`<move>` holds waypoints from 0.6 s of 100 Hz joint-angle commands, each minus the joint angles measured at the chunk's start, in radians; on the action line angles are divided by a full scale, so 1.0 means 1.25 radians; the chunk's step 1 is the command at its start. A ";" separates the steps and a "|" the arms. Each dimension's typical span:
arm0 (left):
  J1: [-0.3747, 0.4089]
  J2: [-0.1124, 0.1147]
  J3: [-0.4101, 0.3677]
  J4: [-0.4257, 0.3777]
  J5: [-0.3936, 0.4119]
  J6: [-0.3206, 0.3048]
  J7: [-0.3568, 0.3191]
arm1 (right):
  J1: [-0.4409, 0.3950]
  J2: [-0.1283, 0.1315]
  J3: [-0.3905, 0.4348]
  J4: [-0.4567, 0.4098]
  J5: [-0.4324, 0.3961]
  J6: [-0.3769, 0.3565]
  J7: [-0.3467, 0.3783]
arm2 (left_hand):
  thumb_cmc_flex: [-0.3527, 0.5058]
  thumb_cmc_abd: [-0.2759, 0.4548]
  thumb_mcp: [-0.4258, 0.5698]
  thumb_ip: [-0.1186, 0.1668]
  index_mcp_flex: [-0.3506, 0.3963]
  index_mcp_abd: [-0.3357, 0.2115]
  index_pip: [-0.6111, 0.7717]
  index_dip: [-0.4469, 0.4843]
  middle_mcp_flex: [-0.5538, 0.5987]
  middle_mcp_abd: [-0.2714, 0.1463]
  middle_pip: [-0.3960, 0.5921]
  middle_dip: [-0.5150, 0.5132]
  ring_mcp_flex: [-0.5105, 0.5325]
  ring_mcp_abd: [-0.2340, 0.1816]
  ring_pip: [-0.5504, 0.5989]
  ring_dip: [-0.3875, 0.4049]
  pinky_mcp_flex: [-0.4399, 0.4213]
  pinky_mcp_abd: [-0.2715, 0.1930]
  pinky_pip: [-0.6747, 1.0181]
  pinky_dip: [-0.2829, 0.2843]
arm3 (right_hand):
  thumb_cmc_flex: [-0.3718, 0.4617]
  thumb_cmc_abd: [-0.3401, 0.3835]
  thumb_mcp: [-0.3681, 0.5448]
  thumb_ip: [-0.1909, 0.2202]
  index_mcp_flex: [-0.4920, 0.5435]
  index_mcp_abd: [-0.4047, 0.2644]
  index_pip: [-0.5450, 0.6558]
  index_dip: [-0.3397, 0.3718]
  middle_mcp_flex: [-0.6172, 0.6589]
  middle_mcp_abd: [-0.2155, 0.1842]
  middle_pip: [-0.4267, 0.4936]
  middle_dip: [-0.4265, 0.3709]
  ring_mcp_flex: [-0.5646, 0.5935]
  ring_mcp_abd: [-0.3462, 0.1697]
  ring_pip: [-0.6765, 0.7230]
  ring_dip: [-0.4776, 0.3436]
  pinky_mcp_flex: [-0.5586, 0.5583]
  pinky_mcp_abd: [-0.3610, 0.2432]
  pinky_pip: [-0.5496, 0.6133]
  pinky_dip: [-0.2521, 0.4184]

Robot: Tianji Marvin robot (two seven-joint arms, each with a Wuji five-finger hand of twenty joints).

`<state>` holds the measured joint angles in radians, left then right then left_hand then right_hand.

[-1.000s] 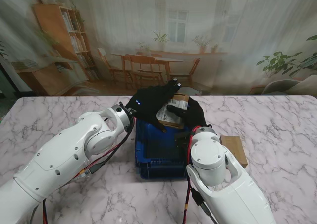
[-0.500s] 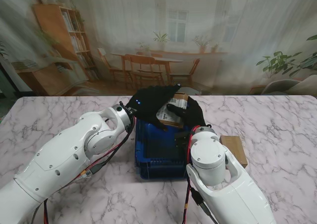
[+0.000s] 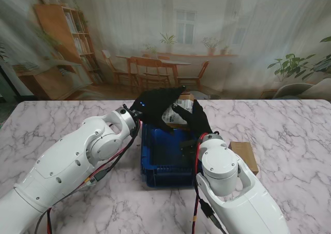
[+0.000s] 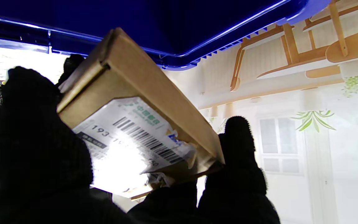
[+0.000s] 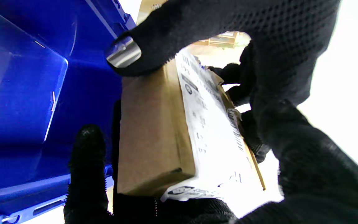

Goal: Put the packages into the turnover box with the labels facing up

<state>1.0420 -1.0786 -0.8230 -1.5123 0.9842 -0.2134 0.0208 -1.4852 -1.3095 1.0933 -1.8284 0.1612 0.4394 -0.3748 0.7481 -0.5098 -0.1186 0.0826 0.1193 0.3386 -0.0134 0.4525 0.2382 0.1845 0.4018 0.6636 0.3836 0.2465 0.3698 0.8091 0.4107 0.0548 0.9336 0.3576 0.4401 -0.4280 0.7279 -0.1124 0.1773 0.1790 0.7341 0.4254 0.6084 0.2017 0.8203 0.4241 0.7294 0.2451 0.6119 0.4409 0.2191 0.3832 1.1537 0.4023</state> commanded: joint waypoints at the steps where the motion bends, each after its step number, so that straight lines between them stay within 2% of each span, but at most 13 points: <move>1: 0.000 -0.006 0.003 -0.003 -0.012 0.009 -0.025 | -0.009 0.001 0.000 -0.012 -0.027 -0.019 0.003 | 0.292 0.165 0.434 0.082 0.011 -0.127 0.053 0.015 0.056 -0.064 0.045 0.011 0.077 -0.072 0.086 0.070 0.014 -0.107 0.022 -0.013 | -0.048 0.027 -0.036 0.006 -0.032 -0.071 -0.020 -0.013 -0.062 -0.028 -0.012 -0.011 -0.055 -0.015 -0.037 -0.011 -0.029 -0.028 -0.017 0.004; 11: -0.002 -0.006 0.001 -0.006 -0.020 0.015 -0.035 | -0.020 0.007 0.009 -0.016 -0.057 -0.039 0.001 | 0.291 0.168 0.437 0.083 0.007 -0.120 0.062 0.020 0.065 -0.067 0.046 0.012 0.082 -0.069 0.084 0.071 0.016 -0.103 0.024 -0.011 | -0.062 0.045 -0.084 0.009 -0.054 -0.079 -0.049 -0.013 -0.148 -0.021 -0.058 -0.038 -0.131 -0.026 -0.085 -0.031 -0.065 -0.040 -0.056 0.023; 27: -0.009 -0.005 -0.001 -0.012 -0.027 0.022 -0.055 | -0.039 0.015 0.027 -0.021 -0.110 -0.074 -0.006 | 0.294 0.168 0.441 0.081 0.011 -0.116 0.076 0.028 0.079 -0.071 0.057 0.020 0.089 -0.066 0.082 0.078 0.019 -0.100 0.025 -0.009 | -0.073 0.063 -0.119 0.011 -0.065 -0.083 -0.080 -0.020 -0.230 -0.017 -0.134 -0.074 -0.198 -0.039 -0.159 -0.063 -0.098 -0.045 -0.127 0.025; 40: -0.011 -0.004 -0.002 -0.018 -0.029 0.026 -0.068 | -0.055 0.018 0.044 -0.027 -0.124 -0.094 -0.016 | 0.295 0.163 0.450 0.083 0.012 -0.116 0.088 0.034 0.084 -0.072 0.059 0.023 0.092 -0.065 0.081 0.086 0.020 -0.097 0.027 -0.009 | -0.072 0.070 -0.129 0.012 -0.072 -0.080 -0.089 -0.022 -0.249 -0.016 -0.143 -0.079 -0.216 -0.040 -0.177 -0.071 -0.109 -0.048 -0.141 0.026; 60: -0.029 -0.002 0.011 -0.016 -0.040 0.043 -0.109 | -0.084 0.026 0.071 -0.019 -0.205 -0.139 -0.041 | 0.289 0.160 0.469 0.083 0.022 -0.118 0.103 0.038 0.101 -0.072 0.060 0.026 0.102 -0.059 0.077 0.104 0.025 -0.092 0.033 -0.010 | -0.063 0.081 -0.140 0.015 -0.069 -0.081 -0.096 -0.023 -0.260 -0.015 -0.145 -0.081 -0.235 -0.045 -0.202 -0.082 -0.122 -0.052 -0.166 0.028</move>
<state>1.0239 -1.0813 -0.8220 -1.5348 0.9446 -0.1758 -0.0899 -1.5664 -1.2860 1.1642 -1.8543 -0.0957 0.2820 -0.4090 0.7481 -0.5098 -0.1186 0.0824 0.1194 0.3050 0.0496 0.4865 0.2741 0.1813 0.4014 0.6749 0.4028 0.2477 0.3648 0.8580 0.4233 0.0553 0.9338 0.3575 0.3873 -0.3586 0.5831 -0.1124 0.1281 0.1275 0.6331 0.4124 0.3202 0.1994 0.6621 0.3286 0.4534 0.2226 0.3984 0.3561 0.0804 0.3706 0.9606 0.4258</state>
